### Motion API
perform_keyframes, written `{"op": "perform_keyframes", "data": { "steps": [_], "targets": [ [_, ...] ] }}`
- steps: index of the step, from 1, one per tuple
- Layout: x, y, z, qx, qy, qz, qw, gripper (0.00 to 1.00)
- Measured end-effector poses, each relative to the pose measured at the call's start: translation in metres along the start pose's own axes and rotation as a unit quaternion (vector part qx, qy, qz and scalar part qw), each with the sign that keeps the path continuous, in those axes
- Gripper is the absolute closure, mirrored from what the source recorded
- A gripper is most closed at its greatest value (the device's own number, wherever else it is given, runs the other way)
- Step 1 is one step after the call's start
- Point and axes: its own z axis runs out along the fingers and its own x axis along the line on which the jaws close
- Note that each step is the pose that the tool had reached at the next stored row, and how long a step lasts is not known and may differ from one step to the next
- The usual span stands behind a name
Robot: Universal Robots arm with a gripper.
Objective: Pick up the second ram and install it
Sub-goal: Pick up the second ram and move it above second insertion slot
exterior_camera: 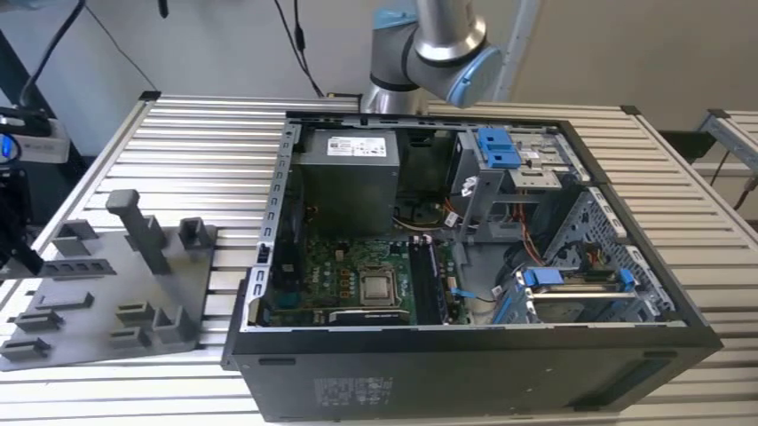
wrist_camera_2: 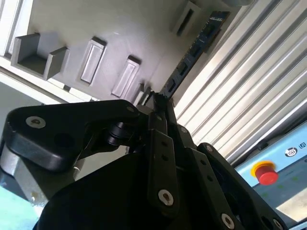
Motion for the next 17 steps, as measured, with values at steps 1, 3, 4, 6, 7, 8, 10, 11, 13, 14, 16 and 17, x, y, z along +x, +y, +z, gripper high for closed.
{"op": "perform_keyframes", "data": {
  "steps": [1, 3, 4, 6, 7, 8, 10, 11, 13, 14, 16, 17],
  "targets": [
    [0.0000, 0.0000, -0.0018, 0.0001, -0.0001, 0.000, 1.0000, 0.86],
    [-0.0001, 0.0000, -0.0051, 0.0000, -0.0001, 0.000, 1.0000, 0.86],
    [0.0000, -0.0001, -0.0069, 0.0000, -0.0002, 0.000, 1.0000, 0.86],
    [-0.0001, -0.0001, -0.0108, 0.0000, -0.0003, 0.000, 1.0000, 0.86],
    [-0.0001, -0.0001, -0.0130, 0.0000, -0.0004, 0.000, 1.0000, 0.86],
    [-0.0002, -0.0001, -0.0151, 0.0000, -0.0005, 0.000, 1.0000, 0.86],
    [-0.0003, -0.0001, -0.0197, 0.0000, -0.0007, 0.000, 1.0000, 0.86],
    [-0.0003, -0.0001, -0.0220, 0.0000, -0.0008, 0.000, 1.0000, 0.86],
    [-0.0004, -0.0001, -0.0267, 0.0000, -0.0009, 0.000, 1.0000, 0.86],
    [-0.0004, -0.0001, -0.0289, 0.0000, -0.0009, 0.000, 1.0000, 0.86],
    [-0.0005, -0.0001, -0.0329, 0.0001, -0.0010, 0.000, 1.0000, 0.86],
    [-0.0005, -0.0001, -0.0350, 0.0001, -0.0010, 0.000, 1.0000, 0.86]
  ]
}}
